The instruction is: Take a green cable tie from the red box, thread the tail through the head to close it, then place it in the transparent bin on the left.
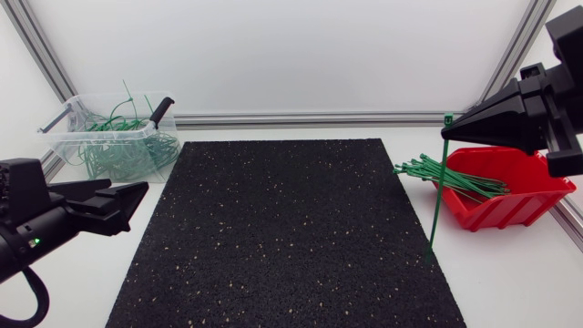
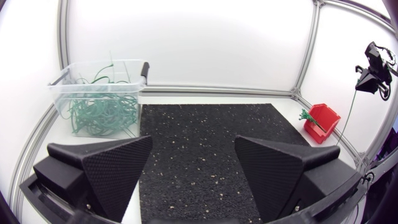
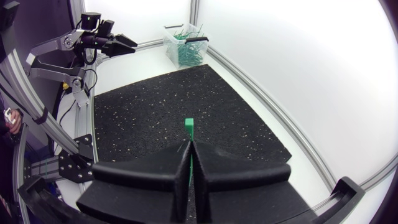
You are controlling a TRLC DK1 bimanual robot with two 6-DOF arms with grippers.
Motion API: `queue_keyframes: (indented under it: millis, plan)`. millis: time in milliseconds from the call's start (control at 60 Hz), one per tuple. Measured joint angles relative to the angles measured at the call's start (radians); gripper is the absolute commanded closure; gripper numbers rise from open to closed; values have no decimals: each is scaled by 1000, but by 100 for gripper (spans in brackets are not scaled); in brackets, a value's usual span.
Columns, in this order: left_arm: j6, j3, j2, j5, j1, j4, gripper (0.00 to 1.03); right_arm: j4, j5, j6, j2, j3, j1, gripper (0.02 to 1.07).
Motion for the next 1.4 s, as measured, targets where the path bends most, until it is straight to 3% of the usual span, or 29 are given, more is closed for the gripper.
queue_keyframes:
  millis: [133, 267, 467, 683, 983, 1400]
  plan:
    - [9, 69, 79, 4, -70, -47, 12, -5, -31, 28, 45, 0, 40, 101]
    - [119, 136, 164, 27, -141, -99, 12, -7, -52, 52, 82, 0, 76, 101]
    - [170, 188, 273, 220, -156, -109, 12, -2, -84, 91, 111, -2, 142, 101]
    - [173, 192, 328, 355, -196, 5, 12, 58, -111, 146, 117, -45, 219, 101]
    - [173, 212, 431, 429, -341, 82, 12, 143, -171, 196, 188, -98, 293, 101]
    - [172, 240, 549, 554, -369, 154, 12, 245, -286, 231, 335, -125, 341, 101]
